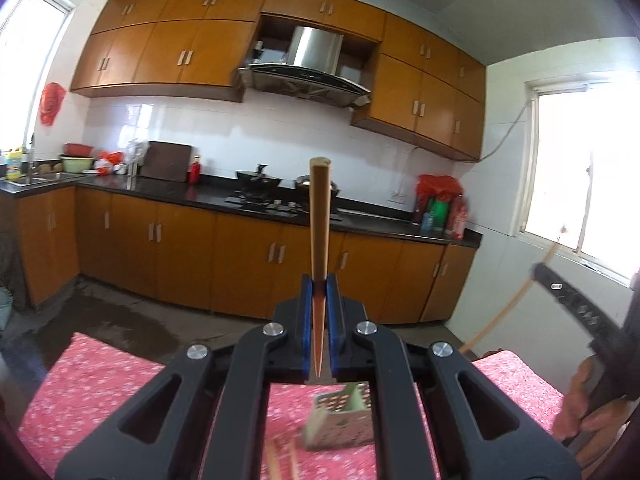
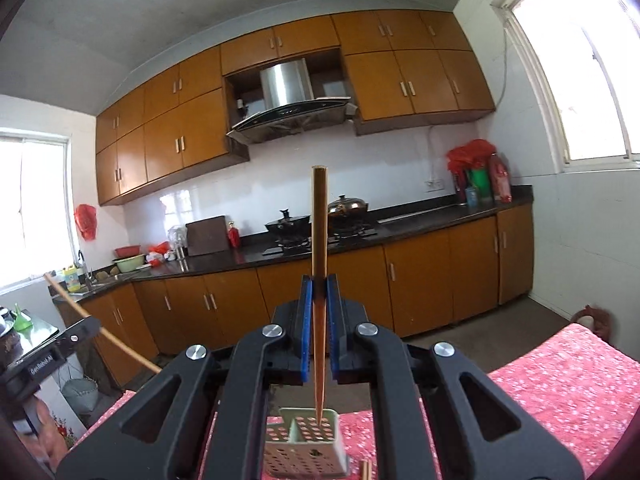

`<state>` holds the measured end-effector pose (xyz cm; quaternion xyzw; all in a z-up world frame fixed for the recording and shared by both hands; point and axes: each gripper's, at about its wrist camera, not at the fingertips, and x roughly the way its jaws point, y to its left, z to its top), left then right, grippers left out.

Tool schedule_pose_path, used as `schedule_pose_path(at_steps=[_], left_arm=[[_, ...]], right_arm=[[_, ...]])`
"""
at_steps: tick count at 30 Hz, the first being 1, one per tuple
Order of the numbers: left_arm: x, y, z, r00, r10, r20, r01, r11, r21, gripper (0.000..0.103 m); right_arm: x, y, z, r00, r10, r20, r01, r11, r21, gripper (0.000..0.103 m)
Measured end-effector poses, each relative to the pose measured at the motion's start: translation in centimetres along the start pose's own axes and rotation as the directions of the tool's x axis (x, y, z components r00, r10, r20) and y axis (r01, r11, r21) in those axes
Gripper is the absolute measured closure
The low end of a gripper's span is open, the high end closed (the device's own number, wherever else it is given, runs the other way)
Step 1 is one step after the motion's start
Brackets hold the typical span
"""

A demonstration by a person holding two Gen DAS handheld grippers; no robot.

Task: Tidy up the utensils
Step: 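Lift the chopsticks with both grippers and carry them over the perforated holder, then open both grippers to drop the chopsticks into the holder, then grasp another chopstick with the left gripper while the right gripper grasps one too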

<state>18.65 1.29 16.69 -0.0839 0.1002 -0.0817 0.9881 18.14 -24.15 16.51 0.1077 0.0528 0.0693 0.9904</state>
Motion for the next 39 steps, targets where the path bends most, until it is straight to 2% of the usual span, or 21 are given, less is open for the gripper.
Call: schedule_pose_path(at_steps=[7,14,16,18,20,22,26,29,30,33,34,35,36,37,39], left_arm=[[6.0,-1.6,-4.0,0.993,-0.036,-0.112,0.037,0.999,0.012,0.095],[8.2,-0.6,-6.9,0.98,-0.031,-0.195,0.03,1.0,-0.008,0.095],[8.0,-0.2,-7.0,0.98,-0.029,-0.194,0.026,1.0,-0.017,0.093],[7.8,0.0,-6.8,0.981,-0.03,-0.19,0.026,0.999,-0.023,0.087],[7.1,0.3,-6.5,0.984,-0.027,-0.176,0.022,0.999,-0.028,0.082],[6.0,0.5,-6.2,0.987,-0.025,-0.161,0.02,0.999,-0.035,0.08],[3.0,1.8,-5.0,0.994,-0.01,-0.106,0.005,0.999,-0.047,0.071],[0.5,3.2,-4.7,0.997,0.014,-0.08,-0.02,0.998,-0.065,0.067],[-0.4,4.1,-4.9,0.996,0.032,-0.081,-0.037,0.997,-0.07,0.067],[-1.9,5.9,-6.3,0.99,0.092,-0.111,-0.1,0.993,-0.064,0.067],[-2.1,6.7,-7.3,0.982,0.121,-0.142,-0.13,0.99,-0.053,0.067],[-2.1,7.2,-8.2,0.975,0.14,-0.17,-0.149,0.988,-0.042,0.067],[-1.9,7.8,-9.3,0.967,0.155,-0.203,-0.165,0.986,-0.031,0.067],[-1.6,8.4,-10.8,0.953,0.168,-0.251,-0.179,0.984,-0.021,0.067],[-1.1,9.3,-13.2,0.929,0.174,-0.327,-0.191,0.981,-0.021,0.067]], right_arm=[[3.9,-0.1,-4.6,0.991,-0.012,-0.131,0.012,1.0,-0.004,0.095],[4.9,-0.5,-6.3,0.98,-0.014,-0.198,0.014,1.0,0.001,0.095],[4.8,-0.7,-6.5,0.978,-0.011,-0.206,0.013,1.0,0.007,0.095],[4.7,-0.8,-6.3,0.978,-0.017,-0.209,0.018,1.0,0.004,0.092],[4.3,-0.8,-6.0,0.978,-0.02,-0.208,0.021,1.0,0.005,0.078],[3.5,-1.0,-5.4,0.981,-0.028,-0.19,0.029,1.0,0.003,0.072],[1.5,-2.1,-4.3,0.986,-0.055,-0.155,0.057,0.998,0.007,0.069],[-0.1,-4.1,-4.2,0.982,-0.106,-0.157,0.111,0.993,0.026,0.067],[-0.5,-4.9,-4.6,0.976,-0.131,-0.176,0.139,0.99,0.031,0.067],[-0.7,-7.2,-7.3,0.939,-0.198,-0.281,0.211,0.977,0.017,0.067],[-0.3,-8.2,-9.3,0.909,-0.203,-0.364,0.22,0.976,0.006,0.068],[0.1,-8.6,-10.5,0.891,-0.199,-0.407,0.22,0.976,0.004,0.073],[0.7,-9.1,-12.9,0.853,-0.178,-0.491,0.206,0.979,0.003,0.077],[1.0,-9.2,-14.4,0.826,-0.155,-0.542,0.189,0.982,0.006,0.084],[1.4,-9.2,-17.7,0.773,-0.101,-0.626,0.15,0.988,0.026,0.088]])
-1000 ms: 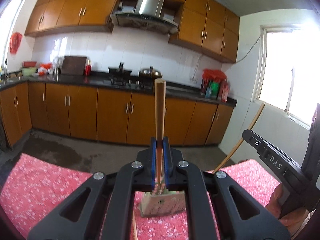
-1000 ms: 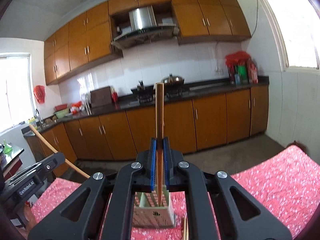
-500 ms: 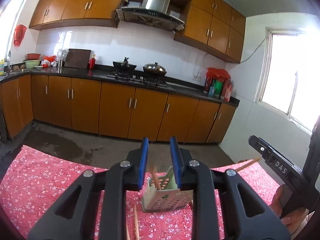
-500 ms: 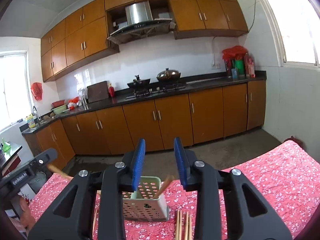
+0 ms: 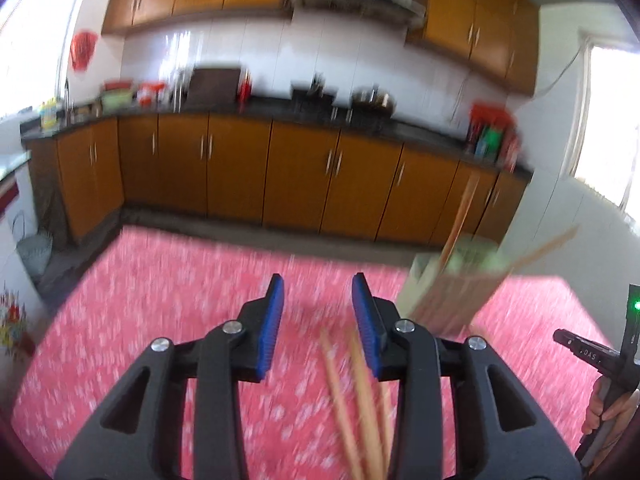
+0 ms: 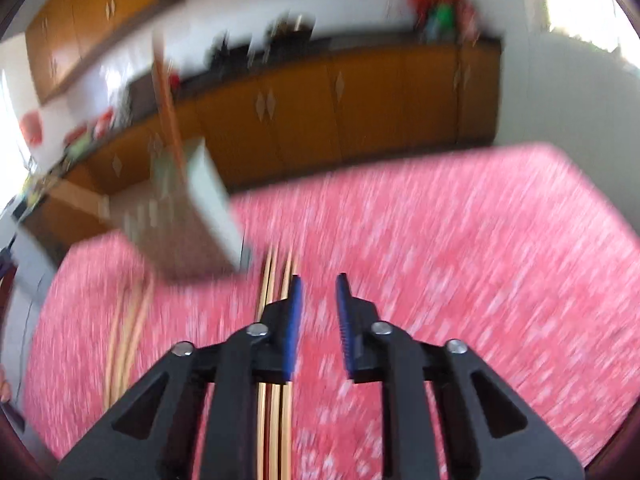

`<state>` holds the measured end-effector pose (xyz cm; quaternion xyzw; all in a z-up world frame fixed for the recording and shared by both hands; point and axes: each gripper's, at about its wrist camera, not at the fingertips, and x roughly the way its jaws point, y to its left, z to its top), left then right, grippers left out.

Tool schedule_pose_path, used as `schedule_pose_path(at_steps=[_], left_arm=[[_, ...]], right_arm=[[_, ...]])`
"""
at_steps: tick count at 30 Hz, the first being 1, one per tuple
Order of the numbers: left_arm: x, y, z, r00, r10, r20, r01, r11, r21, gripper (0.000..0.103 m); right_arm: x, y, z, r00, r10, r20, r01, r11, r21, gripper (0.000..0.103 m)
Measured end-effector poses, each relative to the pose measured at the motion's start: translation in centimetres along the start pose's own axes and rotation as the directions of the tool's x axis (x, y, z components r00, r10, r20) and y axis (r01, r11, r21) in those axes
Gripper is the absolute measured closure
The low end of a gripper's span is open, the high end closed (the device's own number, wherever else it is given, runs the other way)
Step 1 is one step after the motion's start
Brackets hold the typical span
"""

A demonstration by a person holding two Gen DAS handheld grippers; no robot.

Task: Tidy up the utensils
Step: 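Grasp another chopstick with the left gripper while the right gripper grasps one too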

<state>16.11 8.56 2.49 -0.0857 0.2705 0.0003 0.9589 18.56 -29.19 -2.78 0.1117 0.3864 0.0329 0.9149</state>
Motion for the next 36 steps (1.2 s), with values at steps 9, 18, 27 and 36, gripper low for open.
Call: schedule_pose_path(at_steps=[9,18,27,36], left_arm=[[3.9,0.6,-7.8,0.972,-0.04,-0.23,0.038,0.999,-0.016,0.071],[5.3,-1.3,-10.2,0.947,-0.079,-0.31,0.082,0.997,-0.002,0.081],[6.6,-2.6,-11.6,0.929,-0.06,-0.364,0.082,0.996,0.045,0.088],[7.5,-3.2,-11.8,0.929,0.022,-0.37,0.017,0.994,0.104,0.094]], right_arm=[[4.0,1.7,-5.1,0.986,0.036,-0.164,-0.045,0.998,-0.049,0.089],[5.4,1.3,-5.7,0.986,-0.104,-0.134,0.09,0.991,-0.104,0.095],[5.4,0.5,-5.4,0.987,-0.112,-0.119,0.101,0.99,-0.102,0.095],[4.5,0.6,-6.2,0.988,-0.097,-0.12,0.084,0.991,-0.107,0.095]])
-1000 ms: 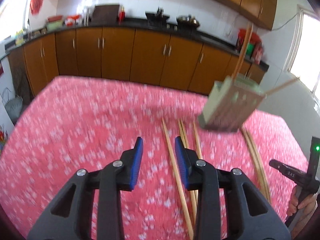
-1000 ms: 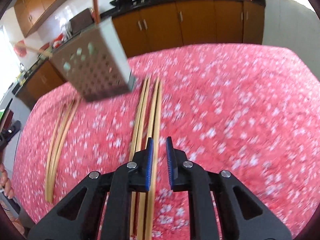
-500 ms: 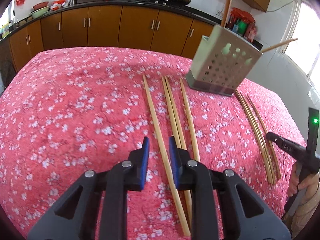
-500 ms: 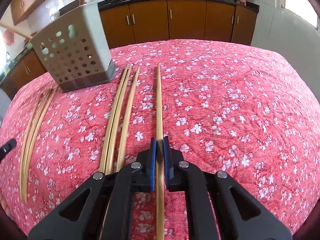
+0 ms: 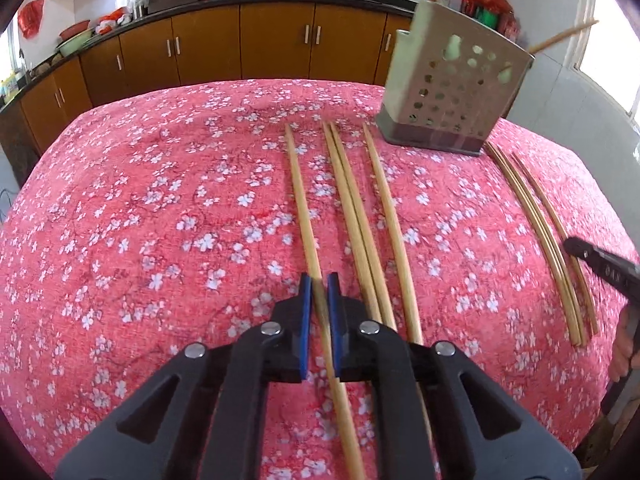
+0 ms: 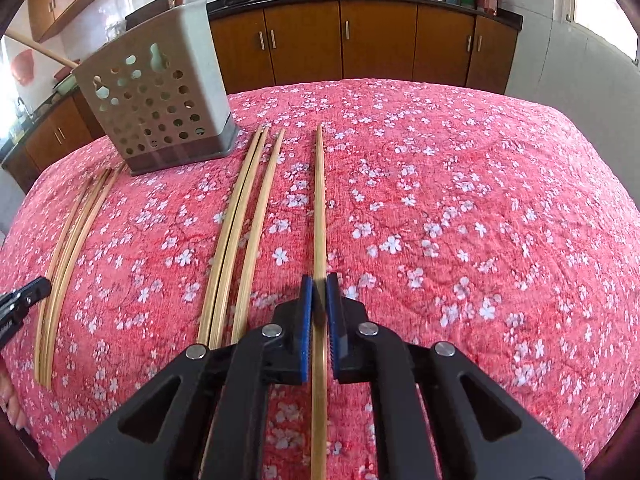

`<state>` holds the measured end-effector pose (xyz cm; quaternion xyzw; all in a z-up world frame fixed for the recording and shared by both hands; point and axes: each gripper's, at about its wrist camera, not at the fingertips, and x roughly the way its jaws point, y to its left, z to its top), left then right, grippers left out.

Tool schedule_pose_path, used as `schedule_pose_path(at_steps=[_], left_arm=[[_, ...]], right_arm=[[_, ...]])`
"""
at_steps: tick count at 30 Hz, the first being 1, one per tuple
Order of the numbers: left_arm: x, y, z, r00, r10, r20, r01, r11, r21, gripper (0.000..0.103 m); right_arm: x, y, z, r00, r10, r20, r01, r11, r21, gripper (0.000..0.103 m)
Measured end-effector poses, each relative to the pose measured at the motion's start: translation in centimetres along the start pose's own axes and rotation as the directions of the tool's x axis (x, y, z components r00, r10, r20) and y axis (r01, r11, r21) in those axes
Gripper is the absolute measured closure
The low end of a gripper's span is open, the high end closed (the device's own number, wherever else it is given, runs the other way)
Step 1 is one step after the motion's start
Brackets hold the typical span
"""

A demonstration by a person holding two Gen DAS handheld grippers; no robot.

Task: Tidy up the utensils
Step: 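Grasp another chopstick with the left gripper while the right gripper grasps one too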

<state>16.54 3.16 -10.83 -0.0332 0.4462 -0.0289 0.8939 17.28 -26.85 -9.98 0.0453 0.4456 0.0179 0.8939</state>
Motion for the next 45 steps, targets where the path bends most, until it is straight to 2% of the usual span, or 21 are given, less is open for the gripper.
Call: schedule_pose_path(at_steps=[4,9,45], left_arm=[[0.8,2.1,1.6,0.998,0.056,0.007,-0.056,0.998,-0.023,0.095],[1.7,5.1,3.1,0.998,0.052,0.025,-0.049,0.994,-0.096,0.094],[1.8,5.7,3.1,0.999,0.03,0.043,-0.025,0.992,-0.125,0.093]], right_arm=[[0.3,-0.4,0.4,1.0,-0.01,0.008,0.01,1.0,0.009,0.095],[1.4,-1.8,2.0,0.999,-0.04,0.034,0.038,0.997,0.061,0.095],[1.6,-2.4,2.0,0.998,-0.035,0.051,0.031,0.997,0.072,0.095]])
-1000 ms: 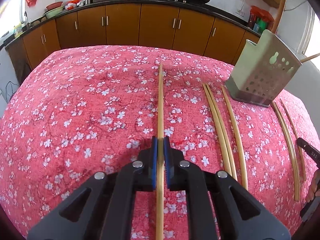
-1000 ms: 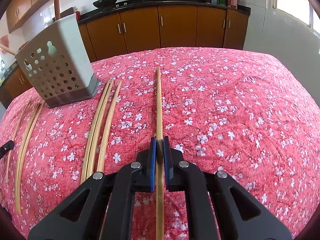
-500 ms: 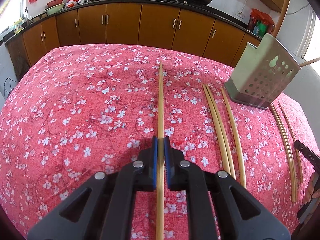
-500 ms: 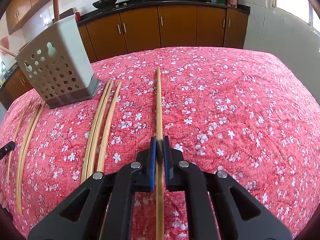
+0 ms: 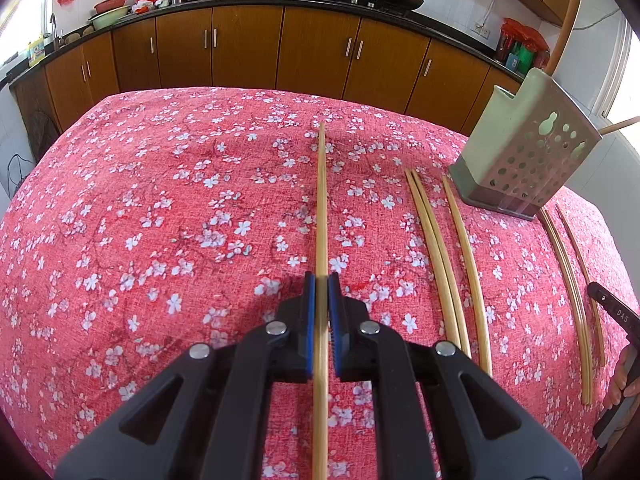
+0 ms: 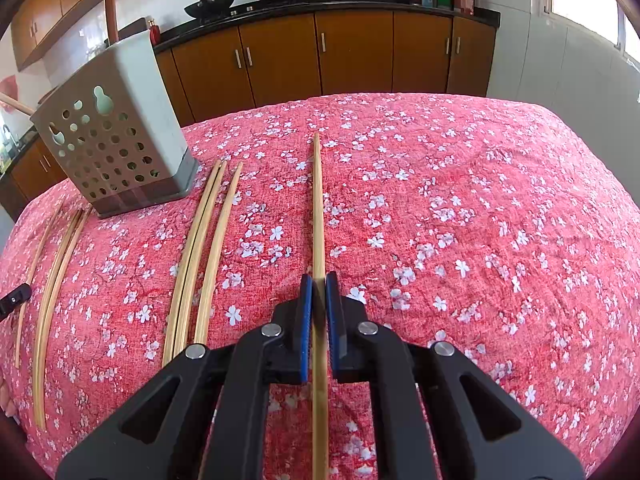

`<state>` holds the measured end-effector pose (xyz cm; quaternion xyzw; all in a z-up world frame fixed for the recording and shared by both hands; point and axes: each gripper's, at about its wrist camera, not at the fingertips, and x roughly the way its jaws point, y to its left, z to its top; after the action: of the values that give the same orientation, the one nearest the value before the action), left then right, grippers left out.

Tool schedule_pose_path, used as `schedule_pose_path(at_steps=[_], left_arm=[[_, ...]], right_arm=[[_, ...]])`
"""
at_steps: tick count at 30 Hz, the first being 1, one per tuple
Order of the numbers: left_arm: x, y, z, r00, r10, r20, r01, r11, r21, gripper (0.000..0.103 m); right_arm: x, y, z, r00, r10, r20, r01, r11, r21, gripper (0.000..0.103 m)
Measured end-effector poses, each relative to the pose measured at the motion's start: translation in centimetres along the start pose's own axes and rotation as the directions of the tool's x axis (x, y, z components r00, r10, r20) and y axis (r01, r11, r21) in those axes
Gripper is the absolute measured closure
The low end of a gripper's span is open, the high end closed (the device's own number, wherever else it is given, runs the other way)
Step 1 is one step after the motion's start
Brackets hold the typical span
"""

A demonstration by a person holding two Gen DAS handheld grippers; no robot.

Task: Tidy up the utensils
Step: 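Grasp another chopstick with the left gripper while the right gripper grasps one too, then lift both held chopsticks upright and carry them over the holder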

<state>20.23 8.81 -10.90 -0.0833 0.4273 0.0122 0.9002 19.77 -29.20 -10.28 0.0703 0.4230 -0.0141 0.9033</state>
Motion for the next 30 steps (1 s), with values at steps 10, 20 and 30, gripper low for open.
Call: schedule_pose_path(at_steps=[10,20,30], left_arm=[[0.0,0.0,0.0,1.0,0.0,0.001,0.0,1.0,0.0,0.093],[-0.3,-0.3,-0.1,1.0,0.011,0.0,-0.011,1.0,0.017,0.092],[-1.7,-0.9,-2.0,0.999,0.043,-0.005,-0.042,0.995,0.088,0.094]], right_arm=[[0.0,0.0,0.0,1.0,0.001,0.0,-0.001,1.0,0.0,0.095],[-0.4,0.2,-0.4,1.0,-0.007,0.001,0.007,1.0,-0.008,0.095],[-1.8,0.3,-2.3,1.0,0.004,-0.001,-0.004,1.0,-0.015,0.095]])
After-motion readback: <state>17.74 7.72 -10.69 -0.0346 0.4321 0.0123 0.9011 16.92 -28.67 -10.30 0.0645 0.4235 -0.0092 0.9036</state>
